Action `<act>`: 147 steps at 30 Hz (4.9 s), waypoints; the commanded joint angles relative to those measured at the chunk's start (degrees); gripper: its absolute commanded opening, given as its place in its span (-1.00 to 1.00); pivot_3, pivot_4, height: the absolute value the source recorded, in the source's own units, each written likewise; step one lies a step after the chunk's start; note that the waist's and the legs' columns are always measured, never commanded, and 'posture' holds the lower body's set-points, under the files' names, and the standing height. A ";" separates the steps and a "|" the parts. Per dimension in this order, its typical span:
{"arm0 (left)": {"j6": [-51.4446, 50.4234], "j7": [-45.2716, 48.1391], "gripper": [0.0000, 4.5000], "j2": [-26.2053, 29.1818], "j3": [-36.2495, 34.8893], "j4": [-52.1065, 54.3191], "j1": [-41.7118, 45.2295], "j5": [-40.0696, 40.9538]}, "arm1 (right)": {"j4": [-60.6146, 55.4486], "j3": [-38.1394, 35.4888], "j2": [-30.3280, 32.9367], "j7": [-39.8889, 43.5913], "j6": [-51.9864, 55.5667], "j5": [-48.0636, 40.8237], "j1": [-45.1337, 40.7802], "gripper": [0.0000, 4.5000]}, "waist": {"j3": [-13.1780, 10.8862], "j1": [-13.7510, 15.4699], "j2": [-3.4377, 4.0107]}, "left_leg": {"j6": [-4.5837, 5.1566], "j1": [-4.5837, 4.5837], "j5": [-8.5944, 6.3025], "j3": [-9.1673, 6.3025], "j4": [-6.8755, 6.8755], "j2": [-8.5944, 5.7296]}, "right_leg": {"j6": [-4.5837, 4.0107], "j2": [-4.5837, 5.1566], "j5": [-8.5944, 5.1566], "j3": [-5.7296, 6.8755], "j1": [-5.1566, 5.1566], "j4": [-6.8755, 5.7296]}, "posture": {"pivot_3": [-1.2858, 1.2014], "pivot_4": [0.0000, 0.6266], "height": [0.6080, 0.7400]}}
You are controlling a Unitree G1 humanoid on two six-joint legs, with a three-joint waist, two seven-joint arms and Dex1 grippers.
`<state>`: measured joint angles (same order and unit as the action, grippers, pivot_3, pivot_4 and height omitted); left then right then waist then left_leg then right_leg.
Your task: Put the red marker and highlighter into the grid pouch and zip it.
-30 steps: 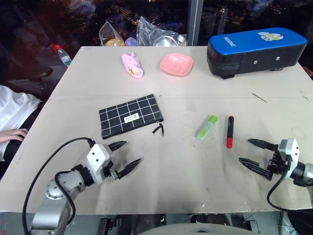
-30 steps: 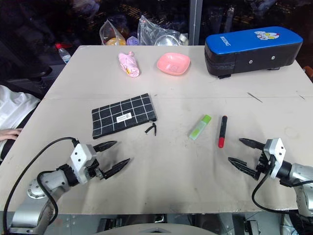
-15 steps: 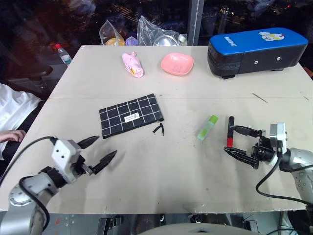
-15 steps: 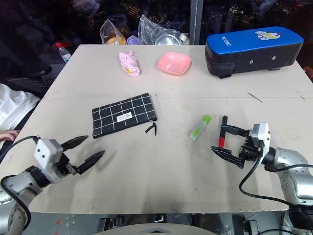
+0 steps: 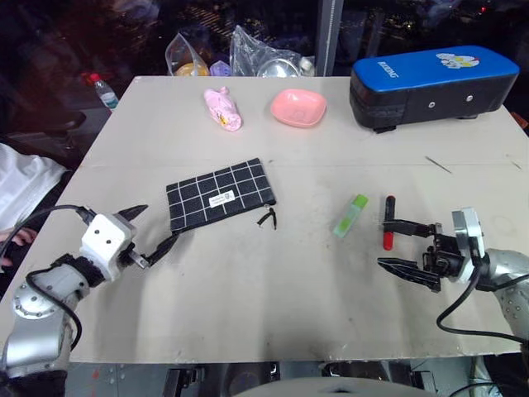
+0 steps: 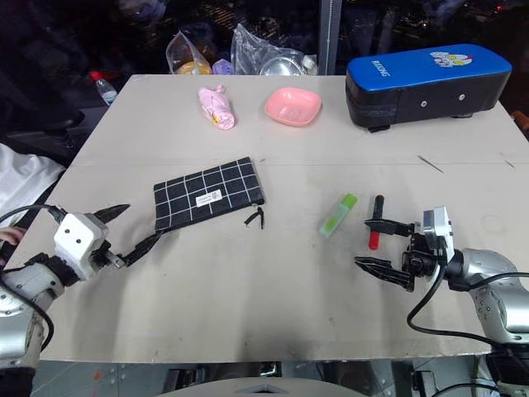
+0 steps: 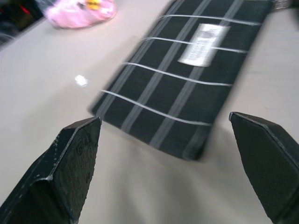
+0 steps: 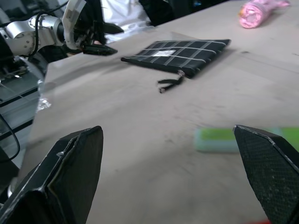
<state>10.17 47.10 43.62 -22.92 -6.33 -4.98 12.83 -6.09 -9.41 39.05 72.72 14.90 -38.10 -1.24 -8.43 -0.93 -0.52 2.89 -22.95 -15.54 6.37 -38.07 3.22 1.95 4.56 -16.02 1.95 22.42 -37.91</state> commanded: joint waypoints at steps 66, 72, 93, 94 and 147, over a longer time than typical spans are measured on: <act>43.44 -15.21 -0.98 -0.76 36.71 -32.59 35.69 -12.38 | -13.12 3.58 -3.81 -24.10 6.26 6.27 -7.28 1.00 | 0.02 1.42 0.02 | 0.19 -0.78 0.34 0.44 -0.59 0.07 | 0.68 -0.52 0.33 0.53 0.47 -0.21 | 0.03 -0.52 1.00; 24.95 -9.69 -0.98 -3.12 34.61 -13.79 28.65 -4.81 | -15.22 10.11 -9.17 -35.60 18.18 8.88 -14.54 1.00 | 0.01 0.47 0.00 | 0.09 -0.89 0.40 0.49 -0.79 0.08 | 0.76 -0.57 0.26 0.37 0.72 -0.66 | 0.03 -0.52 1.00; 12.71 -16.90 -1.00 -10.75 31.13 1.86 17.93 -16.00 | -6.02 7.47 -19.34 -51.31 37.09 8.63 -27.70 -0.50 | 0.01 0.29 0.00 | 0.11 -0.89 0.39 0.46 -0.99 0.07 | 0.76 -0.56 0.25 0.30 0.72 -0.88 | 0.03 -0.52 1.00; 12.63 -17.04 -1.00 -11.01 31.17 2.17 17.65 -16.30 | -5.76 7.52 -19.32 -51.30 36.88 8.80 -27.70 -0.68 | 0.01 0.29 0.00 | 0.11 -0.89 0.39 0.46 -0.98 0.08 | 0.76 -0.56 0.25 0.30 0.72 -0.88 | 0.03 -0.52 1.00; 5.10 -22.75 -1.00 -19.45 32.09 6.26 17.70 -21.90 | -8.57 36.39 -22.97 -31.32 16.35 32.23 -34.59 -0.98 | 0.00 0.32 0.00 | 0.11 -0.90 0.38 0.41 -0.97 0.08 | 0.75 -0.54 0.25 0.33 0.73 -0.85 | 0.03 -0.52 1.00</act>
<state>15.27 24.75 24.85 9.05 -1.77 11.78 -8.93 -11.31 26.37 16.98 40.82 32.29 -5.75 -34.96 -8.42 -0.61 -0.52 3.00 -23.86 -15.15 6.78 -39.04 3.29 2.70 4.03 -15.78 2.29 23.15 -38.76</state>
